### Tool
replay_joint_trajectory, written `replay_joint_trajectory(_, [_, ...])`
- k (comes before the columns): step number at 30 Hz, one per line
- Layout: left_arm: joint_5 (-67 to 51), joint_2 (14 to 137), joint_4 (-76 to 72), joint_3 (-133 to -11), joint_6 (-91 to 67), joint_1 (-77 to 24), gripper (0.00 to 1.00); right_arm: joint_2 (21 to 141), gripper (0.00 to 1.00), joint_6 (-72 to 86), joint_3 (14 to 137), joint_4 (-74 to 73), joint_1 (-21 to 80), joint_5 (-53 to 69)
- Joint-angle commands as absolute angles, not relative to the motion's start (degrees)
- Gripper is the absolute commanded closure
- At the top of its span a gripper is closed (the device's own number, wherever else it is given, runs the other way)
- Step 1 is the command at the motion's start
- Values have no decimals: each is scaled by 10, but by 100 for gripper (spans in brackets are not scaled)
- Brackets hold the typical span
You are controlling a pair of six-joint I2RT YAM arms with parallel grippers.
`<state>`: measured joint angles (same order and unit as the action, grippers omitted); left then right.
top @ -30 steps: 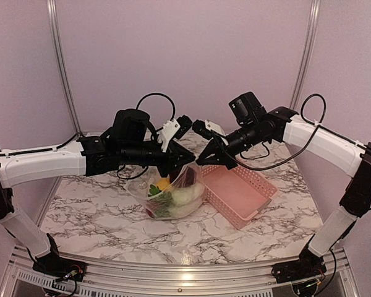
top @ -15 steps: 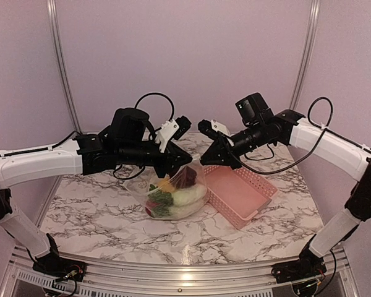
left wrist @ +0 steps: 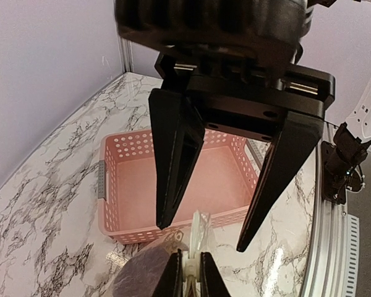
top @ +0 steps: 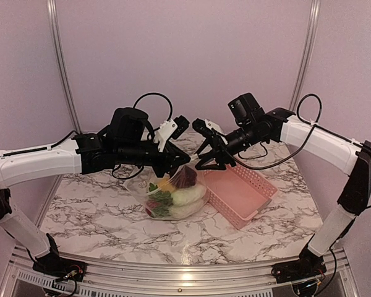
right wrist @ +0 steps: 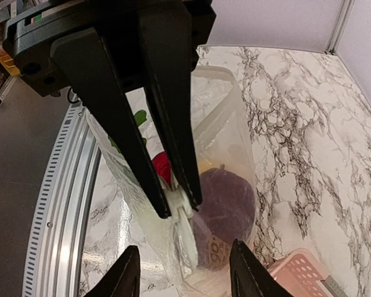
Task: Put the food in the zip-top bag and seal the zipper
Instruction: Pass from the right arm to the left, then zip the zipper of the food storage bag.
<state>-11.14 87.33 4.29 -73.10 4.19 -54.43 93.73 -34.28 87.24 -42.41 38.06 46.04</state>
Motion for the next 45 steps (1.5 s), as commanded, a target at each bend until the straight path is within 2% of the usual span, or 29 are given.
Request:
replay_joint_trajectory(1, [-121,867,45,-743,38,-542,100,950,54,-330,912,-424,385,485])
replay_joint_trajectory(6, [-117,870,51,-746,39,-542,100,952,61,-331,916,-431,386,514])
replay_joint_trajectory(10, [-118,872,51,-745,38,-542,100,950,73,-329,913,-429,387,519])
replay_joint_trajectory(12, [-119,873,50,-746,38,-542,100,949,83,-327,912,-427,387,519])
replay_joint_trajectory(15, [-119,874,52,-748,38,-542,100,948,90,-322,910,-420,387,515])
replay_joint_trajectory(17, [-119,875,54,-749,38,-543,100,948,100,-316,911,-415,386,509])
replay_joint_trajectory(30, [-65,825,202,-746,58,-541,100,900,100,-329,876,-398,305,490])
replay_joint_trajectory(45, [26,673,267,-623,25,-541,100,880,100,-330,812,-366,232,485])
